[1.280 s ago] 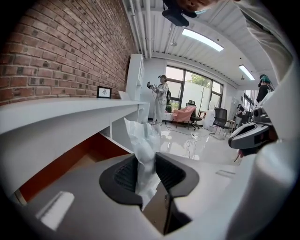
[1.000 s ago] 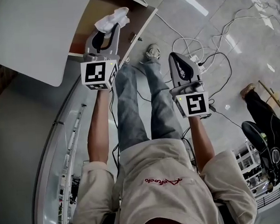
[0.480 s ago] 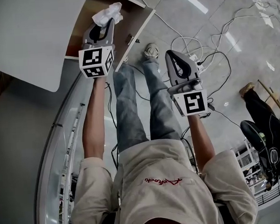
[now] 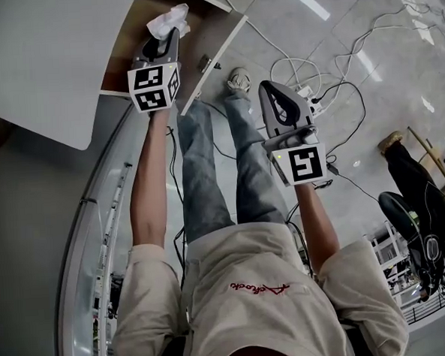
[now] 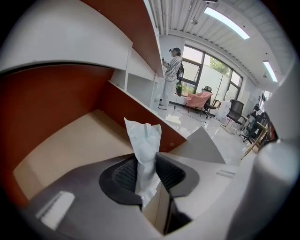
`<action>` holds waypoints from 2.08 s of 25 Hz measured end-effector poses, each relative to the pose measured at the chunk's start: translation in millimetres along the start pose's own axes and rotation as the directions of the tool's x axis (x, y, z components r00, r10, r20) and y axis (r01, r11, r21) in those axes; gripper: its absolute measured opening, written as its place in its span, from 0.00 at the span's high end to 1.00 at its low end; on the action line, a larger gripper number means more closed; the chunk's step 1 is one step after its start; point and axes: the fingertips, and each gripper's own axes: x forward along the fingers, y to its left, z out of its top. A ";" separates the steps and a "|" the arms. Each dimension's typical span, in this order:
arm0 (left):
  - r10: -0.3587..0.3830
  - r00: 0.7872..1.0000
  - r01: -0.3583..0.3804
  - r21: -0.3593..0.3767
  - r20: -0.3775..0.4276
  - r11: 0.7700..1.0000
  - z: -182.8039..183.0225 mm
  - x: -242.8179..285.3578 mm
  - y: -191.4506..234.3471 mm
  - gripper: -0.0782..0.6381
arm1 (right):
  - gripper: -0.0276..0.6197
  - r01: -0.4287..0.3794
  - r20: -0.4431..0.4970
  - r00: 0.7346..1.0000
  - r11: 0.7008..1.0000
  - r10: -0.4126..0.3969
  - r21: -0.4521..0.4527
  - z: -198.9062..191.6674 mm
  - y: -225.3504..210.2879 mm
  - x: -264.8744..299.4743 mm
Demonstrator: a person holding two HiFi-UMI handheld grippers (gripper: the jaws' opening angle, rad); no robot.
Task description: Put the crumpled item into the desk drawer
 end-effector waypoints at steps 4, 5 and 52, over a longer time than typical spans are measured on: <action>0.006 0.999 -0.007 -0.029 -0.031 1.000 -11.5 7.3 8.3 0.74 | 0.94 -0.012 0.006 1.000 0.999 0.012 -0.034 -3.3 1.2 1.9; 0.004 0.999 -0.005 -0.030 -0.037 1.000 -13.3 8.8 8.9 0.74 | 0.94 -0.012 0.005 1.000 0.999 0.012 -0.033 -3.8 1.1 2.4; -0.029 0.971 0.022 0.032 0.238 0.999 17.7 -141.1 -36.5 0.88 | 0.94 -0.026 0.017 0.999 0.996 0.027 -0.083 -8.9 50.3 11.2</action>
